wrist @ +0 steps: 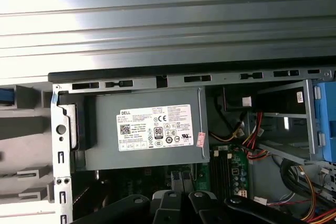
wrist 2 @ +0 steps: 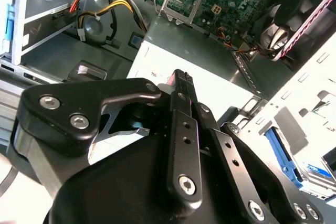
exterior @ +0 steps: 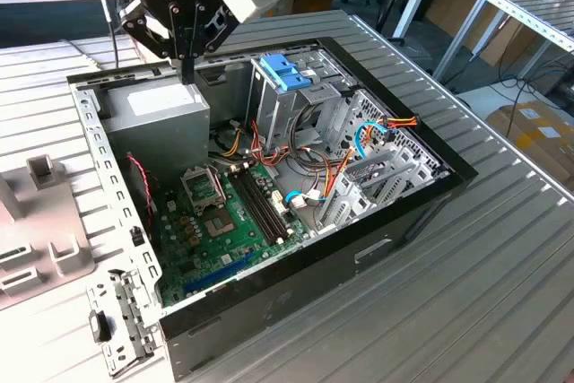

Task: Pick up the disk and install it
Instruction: 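Reach for the disk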

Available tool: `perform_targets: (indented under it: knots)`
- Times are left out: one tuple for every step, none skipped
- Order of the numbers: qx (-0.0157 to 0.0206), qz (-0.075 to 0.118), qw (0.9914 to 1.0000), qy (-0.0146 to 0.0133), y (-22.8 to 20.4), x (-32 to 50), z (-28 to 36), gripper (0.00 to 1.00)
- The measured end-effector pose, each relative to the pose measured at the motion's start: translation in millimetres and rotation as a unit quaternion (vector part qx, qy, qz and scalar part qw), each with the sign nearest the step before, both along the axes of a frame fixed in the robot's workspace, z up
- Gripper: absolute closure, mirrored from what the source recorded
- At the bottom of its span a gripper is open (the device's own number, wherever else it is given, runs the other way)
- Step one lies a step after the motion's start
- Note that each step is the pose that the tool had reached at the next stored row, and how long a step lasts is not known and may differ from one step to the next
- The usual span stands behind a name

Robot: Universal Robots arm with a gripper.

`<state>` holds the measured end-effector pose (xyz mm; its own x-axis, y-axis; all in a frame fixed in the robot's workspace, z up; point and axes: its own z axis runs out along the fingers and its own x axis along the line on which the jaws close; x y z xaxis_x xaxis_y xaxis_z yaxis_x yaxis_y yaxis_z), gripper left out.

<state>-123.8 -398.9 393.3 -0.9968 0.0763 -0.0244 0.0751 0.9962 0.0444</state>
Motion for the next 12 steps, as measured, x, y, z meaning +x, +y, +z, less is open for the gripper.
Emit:
perform_targets:
  knots:
    - [0.0000,0.000,1.00000,0.0000,0.0,-0.3,0.0,0.89]
    - [0.0000,0.000,1.00000,0.0000,0.0,-0.8,0.0,0.89]
    - [0.0000,0.000,1.00000,0.0000,0.0,-1.2,0.0,0.89]
    - [0.0000,0.000,1.00000,0.0000,0.0,-1.6,0.0,0.89]
    - [0.0000,0.000,1.00000,0.0000,0.0,-2.6,0.0,0.89]
    - [0.0000,0.000,1.00000,0.0000,0.0,-3.6,0.0,0.89]
    - [0.0000,0.000,1.00000,0.0000,0.0,-4.3,0.0,0.89]
    - [0.0000,0.000,1.00000,0.0000,0.0,-5.0,0.0,0.89]
    - [0.0000,0.000,1.00000,0.0000,0.0,-5.3,0.0,0.89]
    - [0.0000,0.000,1.00000,0.0000,0.0,-5.7,0.0,0.89]
    - [0.0000,0.000,1.00000,0.0000,0.0,-6.3,0.0,0.89]
    - [0.0000,0.000,1.00000,0.0000,0.0,-6.7,0.0,0.89]
